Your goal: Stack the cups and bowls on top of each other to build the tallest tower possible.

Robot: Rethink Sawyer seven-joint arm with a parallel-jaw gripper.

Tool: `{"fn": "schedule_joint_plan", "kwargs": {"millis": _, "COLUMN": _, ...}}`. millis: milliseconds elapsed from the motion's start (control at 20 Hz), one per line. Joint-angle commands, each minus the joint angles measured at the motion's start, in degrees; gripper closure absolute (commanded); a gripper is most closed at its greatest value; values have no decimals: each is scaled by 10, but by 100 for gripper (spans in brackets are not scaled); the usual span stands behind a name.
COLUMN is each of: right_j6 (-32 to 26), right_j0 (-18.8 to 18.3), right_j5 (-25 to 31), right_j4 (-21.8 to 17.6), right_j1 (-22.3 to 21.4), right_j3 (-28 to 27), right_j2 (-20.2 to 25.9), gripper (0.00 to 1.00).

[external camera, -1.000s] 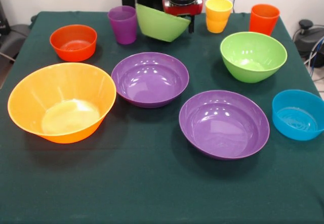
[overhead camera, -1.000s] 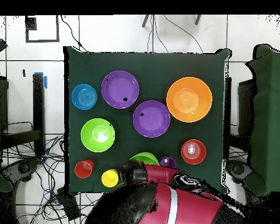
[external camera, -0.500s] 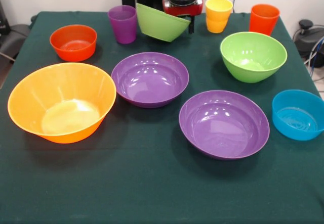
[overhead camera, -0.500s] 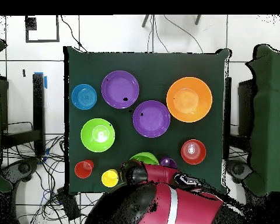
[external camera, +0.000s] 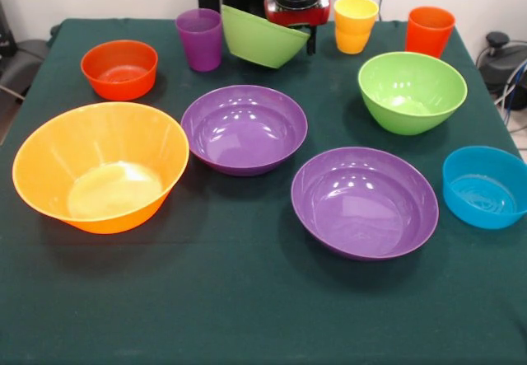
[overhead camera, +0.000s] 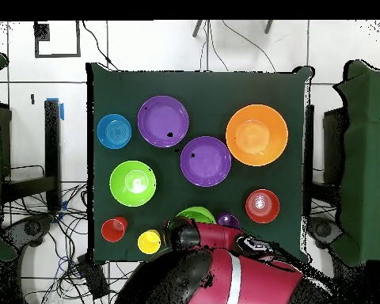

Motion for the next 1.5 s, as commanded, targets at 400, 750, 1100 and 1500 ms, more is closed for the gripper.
{"fn": "schedule_joint_plan", "kwargs": {"millis": 400, "right_j6": 66, "right_j0": 11, "right_j5": -9, "right_j4": -8, "right_j1": -3, "right_j3": -51, "right_j2": 52, "gripper": 0}}
{"fn": "schedule_joint_plan", "kwargs": {"millis": 750, "right_j6": 75, "right_j0": 24, "right_j5": 4, "right_j4": 5, "right_j1": -27, "right_j3": -45, "right_j2": 51, "gripper": 0}}
{"fn": "schedule_joint_plan", "kwargs": {"millis": 1100, "right_j6": 73, "right_j0": 32, "right_j5": 17, "right_j4": 10, "right_j1": -35, "right_j3": -52, "right_j2": 51, "gripper": 0}}
{"fn": "schedule_joint_plan", "kwargs": {"millis": 1500, "right_j6": 66, "right_j0": 27, "right_j5": 15, "right_j4": 5, "right_j1": -20, "right_j3": -66, "right_j2": 52, "gripper": 0}}
